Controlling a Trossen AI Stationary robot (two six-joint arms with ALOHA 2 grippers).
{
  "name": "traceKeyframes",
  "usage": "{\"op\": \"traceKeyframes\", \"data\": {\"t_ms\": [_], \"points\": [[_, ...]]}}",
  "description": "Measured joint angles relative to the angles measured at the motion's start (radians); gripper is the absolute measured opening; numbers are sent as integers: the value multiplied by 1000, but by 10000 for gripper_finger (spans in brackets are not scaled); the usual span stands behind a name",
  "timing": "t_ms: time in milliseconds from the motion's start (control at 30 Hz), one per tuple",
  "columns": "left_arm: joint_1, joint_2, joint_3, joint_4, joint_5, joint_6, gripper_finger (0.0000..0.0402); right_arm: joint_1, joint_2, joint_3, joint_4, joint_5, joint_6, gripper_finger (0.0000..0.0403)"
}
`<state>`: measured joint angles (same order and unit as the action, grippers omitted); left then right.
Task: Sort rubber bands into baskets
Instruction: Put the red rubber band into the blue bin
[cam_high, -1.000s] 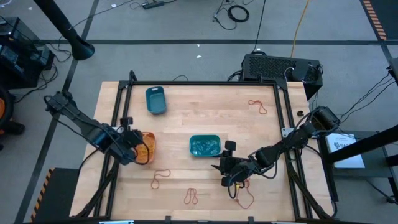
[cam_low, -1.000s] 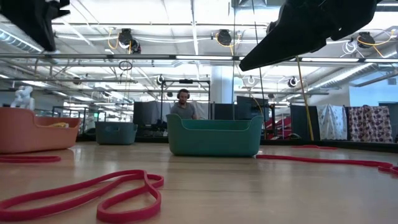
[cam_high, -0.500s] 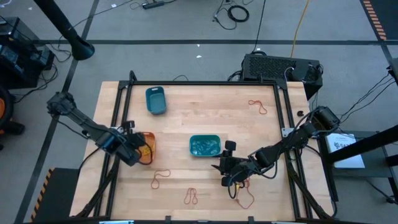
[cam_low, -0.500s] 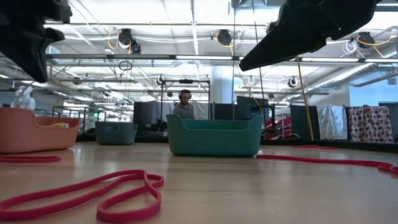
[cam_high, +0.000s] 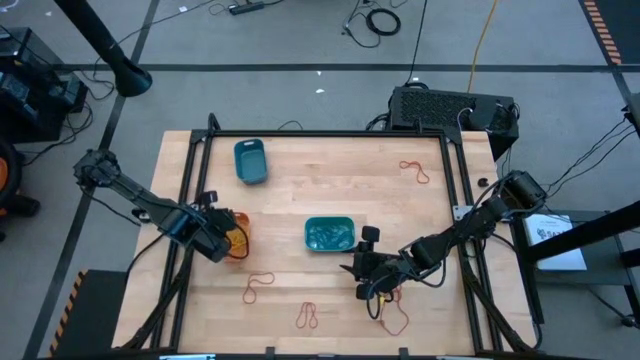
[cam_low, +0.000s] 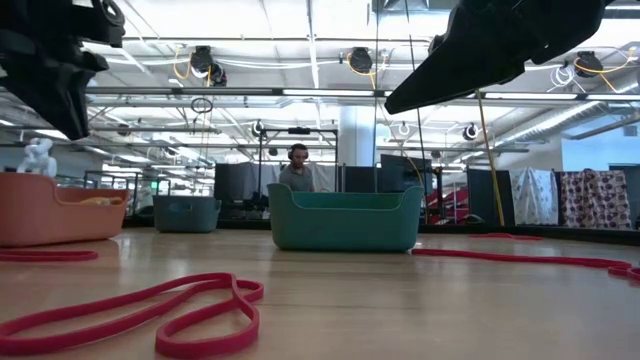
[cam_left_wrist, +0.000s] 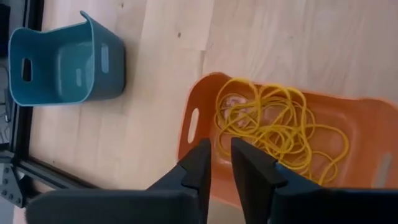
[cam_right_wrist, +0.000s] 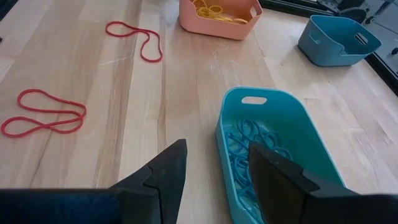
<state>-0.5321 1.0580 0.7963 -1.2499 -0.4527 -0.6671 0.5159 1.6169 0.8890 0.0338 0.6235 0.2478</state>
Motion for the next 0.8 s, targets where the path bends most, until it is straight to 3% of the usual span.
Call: {"op": "traceKeyframes", "data": {"t_ms": [200, 400, 533, 800], "points": [[10, 0, 0, 73, 18, 20, 76, 0, 0, 0, 0, 0, -2, 165], [9, 0, 0, 466, 227, 228, 77, 0, 0, 0, 0, 0, -2, 165], [6, 24, 1, 711, 260, 312, 77, 0, 0, 0, 0, 0, -2, 165], [-26, 182, 1, 754, 266, 314, 77, 0, 0, 0, -1, 0, -2, 165]]}}
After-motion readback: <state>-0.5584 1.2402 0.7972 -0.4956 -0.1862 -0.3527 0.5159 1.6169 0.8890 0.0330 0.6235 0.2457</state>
